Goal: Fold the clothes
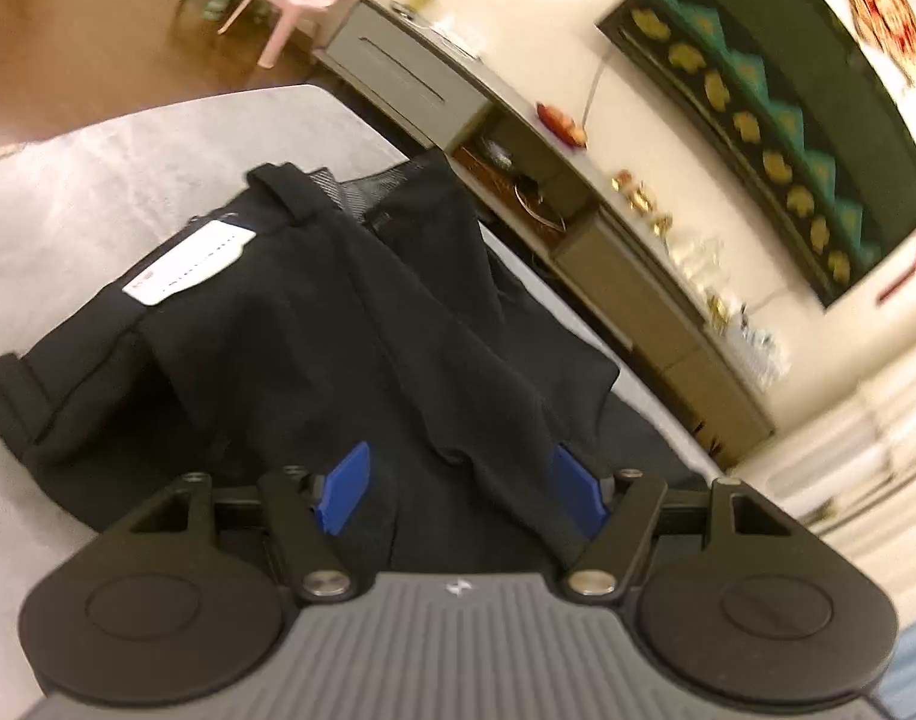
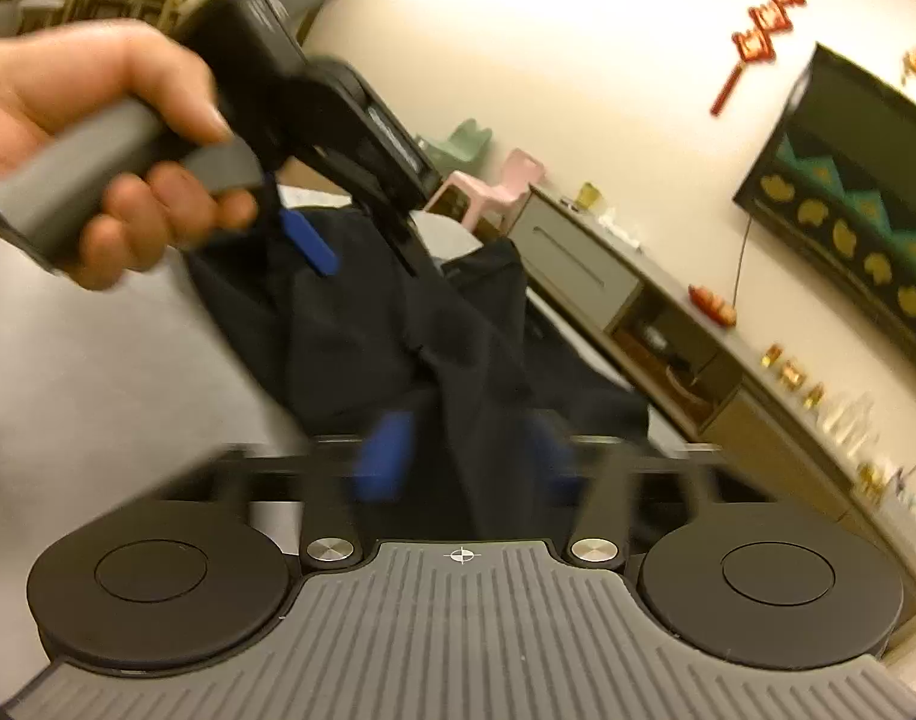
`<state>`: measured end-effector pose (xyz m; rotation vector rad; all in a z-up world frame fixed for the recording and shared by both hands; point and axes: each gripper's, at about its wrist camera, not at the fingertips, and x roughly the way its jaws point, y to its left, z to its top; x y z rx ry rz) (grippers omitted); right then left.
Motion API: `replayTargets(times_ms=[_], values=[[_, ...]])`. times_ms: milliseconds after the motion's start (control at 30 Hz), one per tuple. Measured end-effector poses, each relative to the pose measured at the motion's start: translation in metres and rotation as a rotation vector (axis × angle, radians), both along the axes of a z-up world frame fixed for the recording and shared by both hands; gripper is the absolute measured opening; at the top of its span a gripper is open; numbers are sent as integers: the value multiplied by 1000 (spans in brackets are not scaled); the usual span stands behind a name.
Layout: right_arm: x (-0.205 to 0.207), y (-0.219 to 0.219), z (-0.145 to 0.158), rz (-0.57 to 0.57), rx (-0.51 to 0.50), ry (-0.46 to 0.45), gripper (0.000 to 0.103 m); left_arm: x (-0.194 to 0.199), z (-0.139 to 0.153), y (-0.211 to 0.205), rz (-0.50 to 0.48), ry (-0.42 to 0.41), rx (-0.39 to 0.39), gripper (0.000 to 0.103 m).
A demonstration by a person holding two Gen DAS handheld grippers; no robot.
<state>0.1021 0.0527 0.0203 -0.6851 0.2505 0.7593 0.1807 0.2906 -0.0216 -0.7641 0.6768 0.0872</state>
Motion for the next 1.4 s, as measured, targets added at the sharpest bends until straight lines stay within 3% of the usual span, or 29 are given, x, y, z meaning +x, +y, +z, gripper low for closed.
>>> replayTargets(times_ms=[100, 200, 233, 267, 333, 433, 500, 600, 633, 667, 700, 867, 1000, 1067, 1133, 1200, 1300, 1333, 1400], values=[[20, 30, -12, 11, -71, 9, 66, 1, -2, 8, 13, 1, -26, 70], [56, 56, -32, -18, -151, 73, 45, 9, -1, 10, 4, -3, -35, 70], [69, 64, -40, -34, -182, 107, 13, 12, -1, 11, 0, -5, -38, 70], [83, 68, -46, -55, -215, 143, 0, 15, -1, 11, -3, -6, -41, 70], [96, 65, -36, -70, -186, 153, 0, 21, -1, 13, -9, -9, -48, 70], [65, 37, 28, -18, 16, 74, 0, 31, -1, 10, -32, -15, -58, 73], [40, 24, 45, 23, 42, 24, 0, 20, -1, 10, -32, -33, -64, 73], [29, 17, 32, 39, -15, -8, 0, 0, -1, 11, -28, -63, -73, 67], [28, 15, 28, 42, -19, -5, 0, -7, -1, 12, -27, -73, -76, 46], [25, 12, 24, 45, -14, 9, 0, -14, -1, 12, -26, -84, -78, 11], [22, 11, 19, 45, -17, 14, 0, -21, -1, 13, -25, -94, -81, 3], [-5, -16, 13, 21, 13, -14, 0, -55, 0, 15, -18, -144, -96, 2], [-31, -33, 17, 59, 57, 23, 0, -82, 0, 17, -13, -185, -107, 4], [-35, -32, -1, 93, 27, 98, 0, -89, -23, 27, 14, -66, -125, 4], [-34, -27, -27, 98, -29, 157, 0, -96, -23, 31, 32, -48, -75, 9], [-37, -30, -46, 79, -47, 203, 3, -103, -24, 35, 50, -29, -25, 22], [-49, -53, -50, 38, -23, 228, 31, -98, -19, 35, 72, -37, -49, 49], [-54, -63, -47, 25, -11, 227, 40, -93, -19, 33, 82, -31, -55, 62], [-65, -83, -42, 0, 14, 224, 46, -80, -18, 28, 104, -11, -66, 73]])
